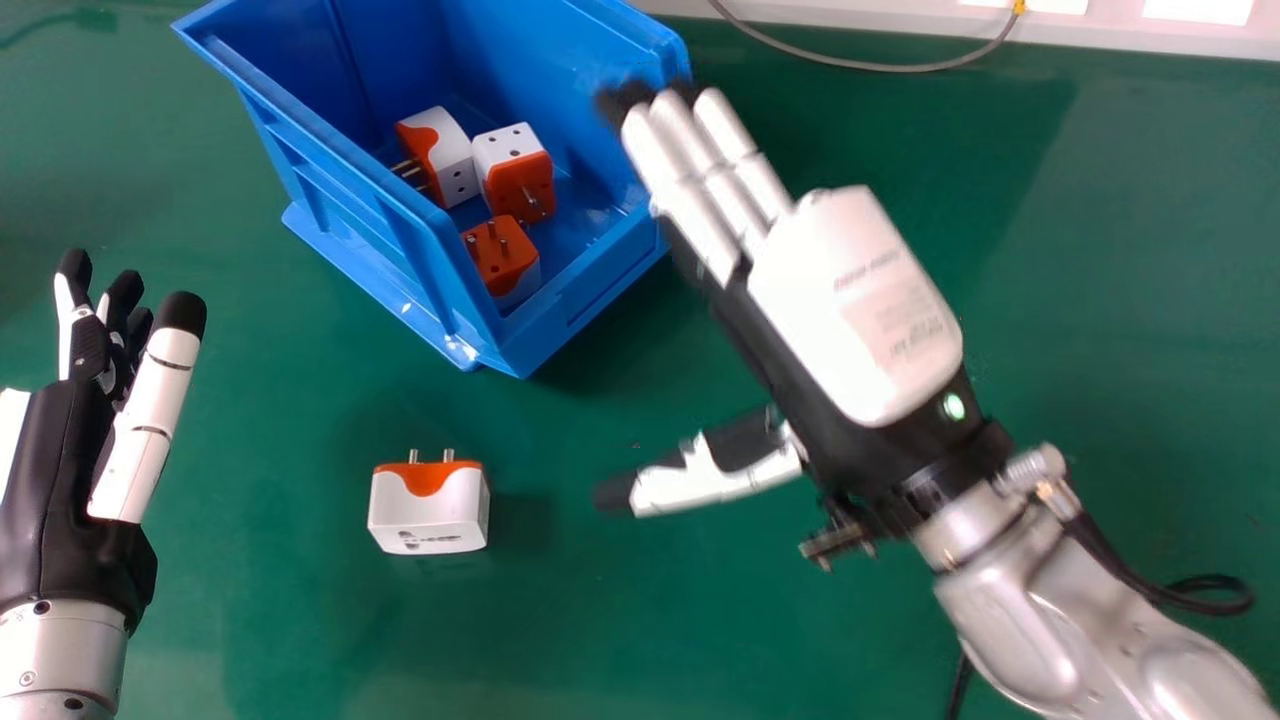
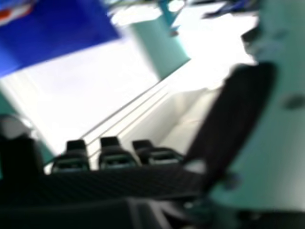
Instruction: Pick all objects and put in blue box
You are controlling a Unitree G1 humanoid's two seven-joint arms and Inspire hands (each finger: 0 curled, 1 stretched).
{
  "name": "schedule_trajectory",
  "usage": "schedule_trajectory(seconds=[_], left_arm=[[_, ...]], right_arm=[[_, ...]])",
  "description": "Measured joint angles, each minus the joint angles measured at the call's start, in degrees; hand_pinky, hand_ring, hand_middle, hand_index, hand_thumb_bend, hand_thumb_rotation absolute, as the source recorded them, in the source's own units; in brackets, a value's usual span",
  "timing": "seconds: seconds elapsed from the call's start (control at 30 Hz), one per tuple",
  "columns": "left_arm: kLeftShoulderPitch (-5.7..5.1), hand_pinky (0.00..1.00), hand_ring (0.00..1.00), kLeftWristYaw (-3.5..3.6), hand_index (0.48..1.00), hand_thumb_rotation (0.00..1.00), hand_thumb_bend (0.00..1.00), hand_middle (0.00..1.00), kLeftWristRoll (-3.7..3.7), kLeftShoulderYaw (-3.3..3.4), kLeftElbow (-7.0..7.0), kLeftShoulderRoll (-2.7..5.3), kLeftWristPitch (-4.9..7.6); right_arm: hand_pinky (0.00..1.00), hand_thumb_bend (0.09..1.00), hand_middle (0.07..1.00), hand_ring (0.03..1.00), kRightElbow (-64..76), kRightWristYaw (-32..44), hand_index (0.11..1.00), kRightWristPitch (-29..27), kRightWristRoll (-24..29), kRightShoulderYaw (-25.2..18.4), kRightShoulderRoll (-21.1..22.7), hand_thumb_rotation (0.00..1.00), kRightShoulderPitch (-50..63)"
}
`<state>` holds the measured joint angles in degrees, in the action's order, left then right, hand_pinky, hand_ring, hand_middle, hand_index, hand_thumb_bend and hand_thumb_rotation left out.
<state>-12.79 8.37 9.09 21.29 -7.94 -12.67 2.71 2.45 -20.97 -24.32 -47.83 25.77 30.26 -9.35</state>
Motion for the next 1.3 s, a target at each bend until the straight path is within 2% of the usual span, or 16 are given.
schedule_trajectory(seconds=[0.33,0.47,0.53,0.7,0.83,1.03,1.13,1.2,1.3], left_arm=[[0.50,1.00,1.00,-0.18,1.000,0.76,0.61,1.00,0.01,-0.01,0.44,0.04,0.01],[0.69,1.00,1.00,-0.88,1.000,0.76,0.61,1.00,0.01,-0.01,0.44,0.09,0.00],[0.70,1.00,1.00,-1.01,1.000,0.76,0.61,1.00,0.01,-0.02,0.44,0.09,-0.02],[0.81,1.00,1.00,-1.12,1.000,0.76,0.61,1.00,0.05,-0.01,0.45,0.10,-0.12],[0.86,1.00,1.00,-1.08,1.000,0.76,0.60,1.00,0.07,-0.02,0.48,0.12,-0.11],[0.83,1.00,1.00,-1.07,1.000,0.75,0.60,1.00,0.07,-0.03,0.45,0.11,-0.30],[0.86,1.00,1.00,-1.03,1.000,0.75,0.59,1.00,0.07,-0.01,0.48,0.10,-0.36],[1.13,1.00,1.00,-0.94,1.000,0.75,0.60,1.00,0.04,-0.04,0.59,0.08,-0.35],[1.22,1.00,1.00,-0.91,1.000,0.75,0.59,1.00,0.04,0.03,0.65,0.03,-0.34]], right_arm=[[1.00,0.736,1.000,1.000,-0.1,3.6,1.000,-13.2,-2.2,-2.0,8.2,0.34,1.2],[1.00,0.735,1.000,1.000,-1.1,7.0,1.000,-17.7,-1.7,-2.0,9.4,0.34,0.4],[1.00,0.731,1.000,1.000,-2.3,8.6,1.000,-19.7,-0.9,-1.9,9.3,0.35,-0.4],[1.00,0.726,1.000,1.000,-5.9,12.0,1.000,-24.4,1.6,-1.0,7.2,0.33,-2.9],[1.00,0.718,0.999,1.000,-7.1,16.1,0.997,-25.0,2.5,0.0,4.5,0.30,-4.7],[0.99,0.698,1.000,1.000,-6.3,23.9,0.999,-20.3,2.5,0.8,1.1,0.29,-6.5],[0.99,0.697,1.000,1.000,-6.1,25.7,0.998,-18.3,0.2,1.4,-1.0,0.30,-7.9],[0.97,0.732,1.000,1.000,-6.1,26.7,0.993,-17.6,-2.1,2.6,-2.8,0.31,-10.6],[0.95,0.755,1.000,1.000,-7.8,28.8,0.988,-18.3,-2.1,4.2,-4.8,0.30,-16.2]])
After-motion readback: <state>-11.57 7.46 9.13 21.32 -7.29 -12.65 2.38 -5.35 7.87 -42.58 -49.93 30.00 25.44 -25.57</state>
